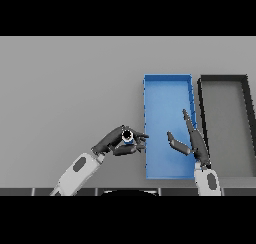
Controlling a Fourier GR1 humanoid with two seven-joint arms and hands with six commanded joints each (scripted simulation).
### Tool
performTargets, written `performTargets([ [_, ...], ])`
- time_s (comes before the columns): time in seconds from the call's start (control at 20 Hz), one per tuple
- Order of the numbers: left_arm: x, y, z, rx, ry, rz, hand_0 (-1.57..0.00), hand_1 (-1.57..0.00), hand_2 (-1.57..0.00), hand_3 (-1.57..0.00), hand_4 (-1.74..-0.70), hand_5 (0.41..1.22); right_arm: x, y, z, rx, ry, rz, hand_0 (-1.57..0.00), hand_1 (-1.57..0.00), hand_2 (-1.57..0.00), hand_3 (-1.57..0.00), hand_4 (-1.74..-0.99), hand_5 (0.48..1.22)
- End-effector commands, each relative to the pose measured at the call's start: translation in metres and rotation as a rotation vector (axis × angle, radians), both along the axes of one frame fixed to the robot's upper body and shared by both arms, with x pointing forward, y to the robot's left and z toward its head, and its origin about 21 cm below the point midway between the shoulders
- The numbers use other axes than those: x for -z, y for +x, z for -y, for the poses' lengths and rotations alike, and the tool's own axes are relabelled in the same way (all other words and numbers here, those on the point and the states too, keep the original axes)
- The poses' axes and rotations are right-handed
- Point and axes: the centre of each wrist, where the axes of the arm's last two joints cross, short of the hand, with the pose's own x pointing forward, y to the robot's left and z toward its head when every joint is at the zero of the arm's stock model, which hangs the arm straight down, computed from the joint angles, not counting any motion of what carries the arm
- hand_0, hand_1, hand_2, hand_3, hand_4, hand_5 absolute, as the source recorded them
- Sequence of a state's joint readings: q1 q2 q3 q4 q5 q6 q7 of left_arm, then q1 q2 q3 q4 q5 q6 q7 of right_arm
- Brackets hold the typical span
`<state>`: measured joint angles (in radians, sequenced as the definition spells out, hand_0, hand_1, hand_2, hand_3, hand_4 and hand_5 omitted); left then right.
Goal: Pick up the blue pipe and place it into the blue bin.
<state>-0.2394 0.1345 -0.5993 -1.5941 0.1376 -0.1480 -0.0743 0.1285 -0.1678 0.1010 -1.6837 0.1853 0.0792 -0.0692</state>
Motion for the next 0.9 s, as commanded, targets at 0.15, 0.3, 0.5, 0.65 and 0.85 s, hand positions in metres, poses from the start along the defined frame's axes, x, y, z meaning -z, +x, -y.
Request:
performTargets([
  [0.15, -0.011, 0.001, 0.000, 0.014, 0.030, -0.001, -1.57, -1.57, -1.57, -1.44, -1.73, 1.219, -0.002, 0.003, 0.004, -0.011, 0.009, 0.014, 0.00, 0.00, 0.00, 0.00, -1.273, 0.688],
  [0.3, -0.010, 0.001, -0.005, 0.004, 0.062, -0.014, -1.57, -1.57, -1.57, -1.44, -1.73, 1.219, -0.003, 0.005, 0.006, -0.024, 0.003, 0.018, 0.00, 0.00, 0.00, 0.00, -1.269, 0.688],
  [0.5, -0.005, 0.000, -0.003, 0.003, 0.072, -0.029, -1.57, -1.57, -1.57, -1.44, -1.73, 1.220, -0.003, 0.004, 0.010, -0.024, -0.007, 0.011, 0.00, 0.00, 0.00, 0.00, -1.243, 0.687],
  [0.65, -0.008, 0.004, 0.000, 0.002, 0.064, -0.013, -1.57, -1.57, -1.57, -1.44, -1.73, 1.220, -0.011, 0.009, 0.008, -0.075, 0.070, 0.052, 0.00, 0.00, 0.00, 0.00, -1.215, 0.669],
  [0.85, -0.010, 0.002, -0.003, 0.015, 0.051, -0.004, -1.57, -1.57, -1.57, -1.44, -1.73, 1.221, -0.053, 0.016, 0.015, -0.276, 0.233, 0.079, 0.00, 0.00, 0.00, 0.00, -1.254, 0.554],
])
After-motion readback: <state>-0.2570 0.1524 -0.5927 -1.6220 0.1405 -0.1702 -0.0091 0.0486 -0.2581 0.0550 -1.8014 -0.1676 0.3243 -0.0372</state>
